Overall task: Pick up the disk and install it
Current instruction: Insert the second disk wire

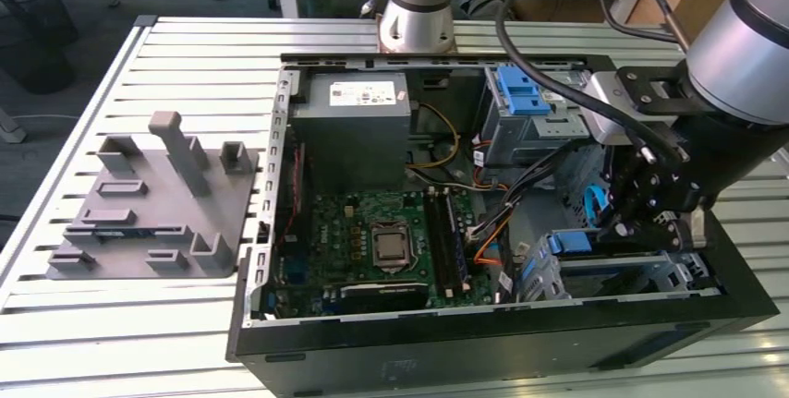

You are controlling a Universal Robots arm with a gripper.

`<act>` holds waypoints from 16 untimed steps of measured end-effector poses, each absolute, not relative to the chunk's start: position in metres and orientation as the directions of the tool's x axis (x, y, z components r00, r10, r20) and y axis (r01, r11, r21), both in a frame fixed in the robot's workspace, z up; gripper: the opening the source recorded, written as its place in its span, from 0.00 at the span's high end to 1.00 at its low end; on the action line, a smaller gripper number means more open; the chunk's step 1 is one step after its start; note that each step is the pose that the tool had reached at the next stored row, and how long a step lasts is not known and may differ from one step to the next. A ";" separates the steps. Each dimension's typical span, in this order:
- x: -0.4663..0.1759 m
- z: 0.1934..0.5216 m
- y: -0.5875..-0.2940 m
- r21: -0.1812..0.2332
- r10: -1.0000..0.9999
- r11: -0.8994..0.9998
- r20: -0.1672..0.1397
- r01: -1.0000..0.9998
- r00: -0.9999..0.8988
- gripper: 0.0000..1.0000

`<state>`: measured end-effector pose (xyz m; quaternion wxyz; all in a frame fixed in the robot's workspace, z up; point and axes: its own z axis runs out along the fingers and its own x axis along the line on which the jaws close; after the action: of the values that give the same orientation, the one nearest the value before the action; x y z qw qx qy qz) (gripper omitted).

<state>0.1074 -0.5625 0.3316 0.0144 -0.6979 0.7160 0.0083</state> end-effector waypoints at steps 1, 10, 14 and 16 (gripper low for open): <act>0.107 0.331 -0.563 -0.008 -0.999 0.026 -0.032 -1.000 -0.025 0.83; 0.107 0.331 -0.563 -0.008 -0.999 0.026 -0.032 -1.000 -0.025 0.82; 0.107 0.331 -0.563 -0.008 -0.999 0.026 -0.032 -1.000 -0.025 0.76; 0.107 0.332 -0.563 -0.008 -0.999 0.026 -0.032 -1.000 -0.025 0.76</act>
<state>0.1075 -0.5626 0.3317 0.0145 -0.6980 0.7159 0.0083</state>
